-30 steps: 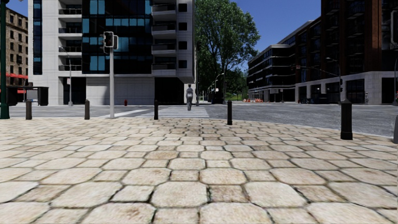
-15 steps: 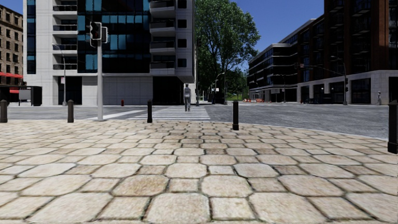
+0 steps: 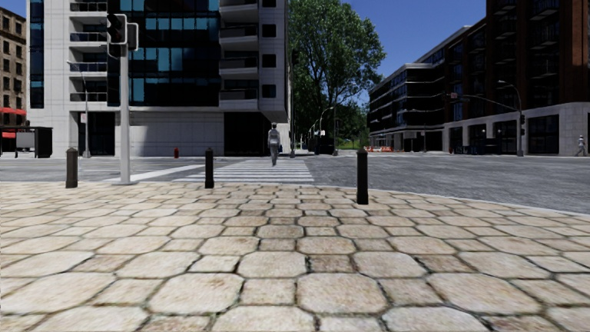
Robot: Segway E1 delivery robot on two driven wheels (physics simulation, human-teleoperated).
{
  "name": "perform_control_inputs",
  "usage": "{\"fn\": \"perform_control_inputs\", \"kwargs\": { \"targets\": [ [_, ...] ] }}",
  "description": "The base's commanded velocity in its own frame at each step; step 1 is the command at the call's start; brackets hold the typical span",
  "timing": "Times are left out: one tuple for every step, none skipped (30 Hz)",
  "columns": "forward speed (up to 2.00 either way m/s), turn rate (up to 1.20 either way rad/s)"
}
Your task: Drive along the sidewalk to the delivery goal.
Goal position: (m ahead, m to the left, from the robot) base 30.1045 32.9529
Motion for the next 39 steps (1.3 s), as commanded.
{"fn": "perform_control_inputs", "kwargs": {
  "targets": [
    [2.0, 0.0],
    [2.0, 0.0],
    [2.0, 0.0],
    [2.0, 0.0],
    [2.0, 0.0],
    [2.0, 0.0],
    [2.0, 0.0],
    [2.0, 0.0],
    [2.0, 0.0],
    [2.0, 0.0],
    [2.0, 0.0],
    [2.0, 0.0],
    [2.0, 0.0],
    [2.0, 0.0],
    [2.0, 0.0],
    [2.0, 0.0],
    [2.0, 0.0],
    [2.0, 0.0],
    [2.0, 0.0],
    [2.0, 0.0],
    [2.0, 0.0],
    [2.0, 0.0],
    [2.0, 0.0],
    [2.0, 0.0],
    [2.0, 0.0],
    [2.0, 0.0],
    [2.0, 0.0],
    [2.0, 0.0],
    [2.0, 0.0],
    [2.0, 0.0],
    [2.0, 0.0],
    [2.0, 0.0],
    [2.0, 0.0],
    [2.0, 0.0],
    [2.0, 0.0],
    [2.0, 0.0],
    [2.0, 0.0],
    [2.0, 0.0],
    [2.0, 0.0]
  ]
}}
